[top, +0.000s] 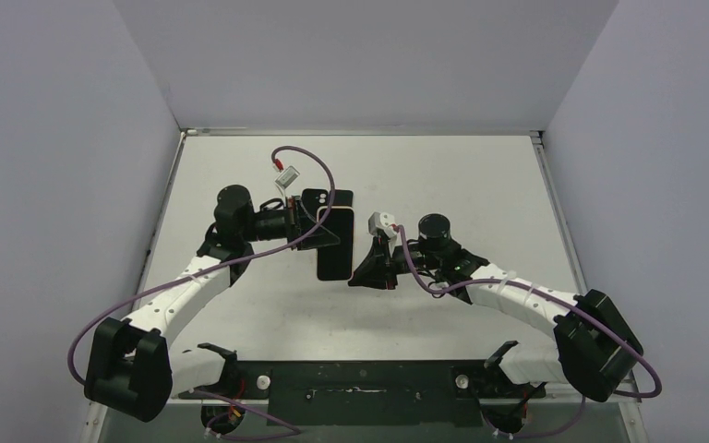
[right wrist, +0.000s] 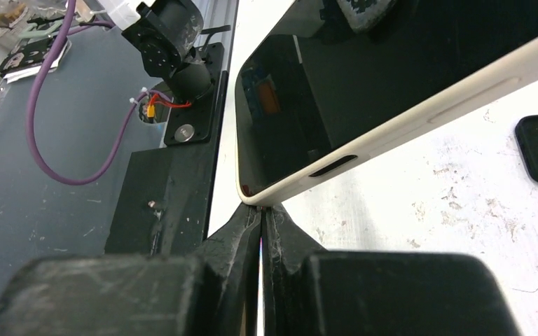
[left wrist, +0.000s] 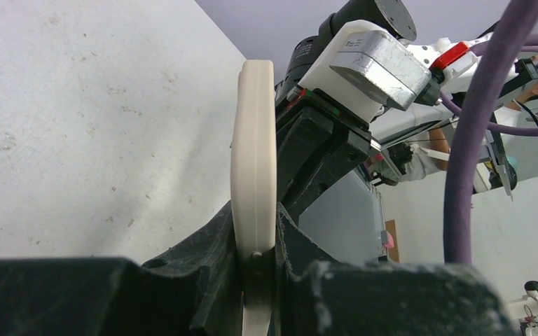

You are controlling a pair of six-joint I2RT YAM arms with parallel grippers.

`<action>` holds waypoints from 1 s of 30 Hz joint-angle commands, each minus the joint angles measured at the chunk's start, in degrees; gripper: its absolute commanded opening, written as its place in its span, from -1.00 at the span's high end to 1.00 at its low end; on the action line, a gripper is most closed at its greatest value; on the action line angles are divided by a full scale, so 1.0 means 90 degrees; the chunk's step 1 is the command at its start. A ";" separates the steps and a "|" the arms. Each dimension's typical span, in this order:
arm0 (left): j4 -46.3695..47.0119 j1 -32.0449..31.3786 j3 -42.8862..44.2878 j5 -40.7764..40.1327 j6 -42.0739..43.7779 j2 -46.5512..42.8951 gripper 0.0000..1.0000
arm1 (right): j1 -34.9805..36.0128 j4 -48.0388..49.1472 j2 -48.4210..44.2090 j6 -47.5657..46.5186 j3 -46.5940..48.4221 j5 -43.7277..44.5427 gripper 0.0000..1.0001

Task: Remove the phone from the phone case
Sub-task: Remove the phone case from the phone.

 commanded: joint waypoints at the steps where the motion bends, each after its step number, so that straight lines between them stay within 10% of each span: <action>1: 0.0684 -0.0177 0.0094 0.0278 -0.0359 -0.0051 1.00 | 0.0035 0.0242 0.0021 -0.0461 0.0377 0.0011 1.00; 17: -0.0287 -0.0169 0.0270 -0.0188 0.0572 -0.0220 1.00 | 0.0025 0.0604 -0.0236 0.0182 0.0231 -0.0351 0.09; 30: 0.0174 -0.0199 0.0159 -0.0095 -0.0298 -0.0233 1.00 | 0.0077 0.0102 -0.0095 -0.1107 0.0309 -0.0107 1.00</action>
